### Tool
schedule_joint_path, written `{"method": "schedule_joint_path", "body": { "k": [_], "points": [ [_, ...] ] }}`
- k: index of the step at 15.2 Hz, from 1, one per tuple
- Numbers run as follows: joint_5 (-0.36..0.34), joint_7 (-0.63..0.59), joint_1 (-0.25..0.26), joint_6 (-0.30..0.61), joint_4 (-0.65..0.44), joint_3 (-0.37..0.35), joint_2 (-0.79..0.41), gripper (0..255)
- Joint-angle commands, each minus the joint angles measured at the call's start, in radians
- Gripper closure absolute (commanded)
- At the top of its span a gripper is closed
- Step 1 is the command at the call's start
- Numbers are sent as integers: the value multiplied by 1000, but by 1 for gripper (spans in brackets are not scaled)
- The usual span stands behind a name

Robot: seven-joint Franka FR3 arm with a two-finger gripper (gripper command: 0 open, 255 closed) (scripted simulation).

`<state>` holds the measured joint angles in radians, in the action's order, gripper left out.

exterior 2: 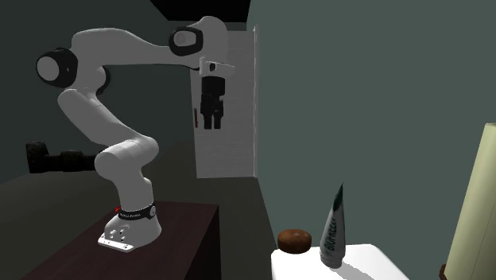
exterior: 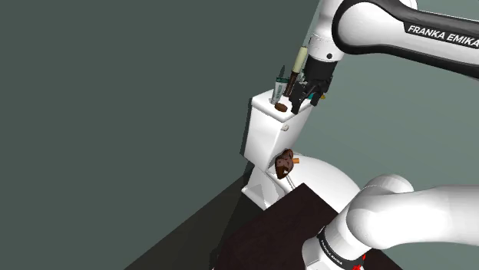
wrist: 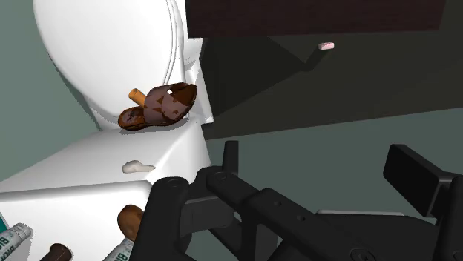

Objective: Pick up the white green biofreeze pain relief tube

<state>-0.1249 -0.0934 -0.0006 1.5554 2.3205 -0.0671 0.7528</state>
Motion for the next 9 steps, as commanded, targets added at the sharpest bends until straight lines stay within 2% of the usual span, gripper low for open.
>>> {"method": "schedule_joint_path", "body": {
  "k": [1, 9],
  "points": [
    [0, 0, 0, 0, 0, 0, 0, 0],
    [-90, 348, 7, 123, -84, 205, -151, 0]
  ]
}}
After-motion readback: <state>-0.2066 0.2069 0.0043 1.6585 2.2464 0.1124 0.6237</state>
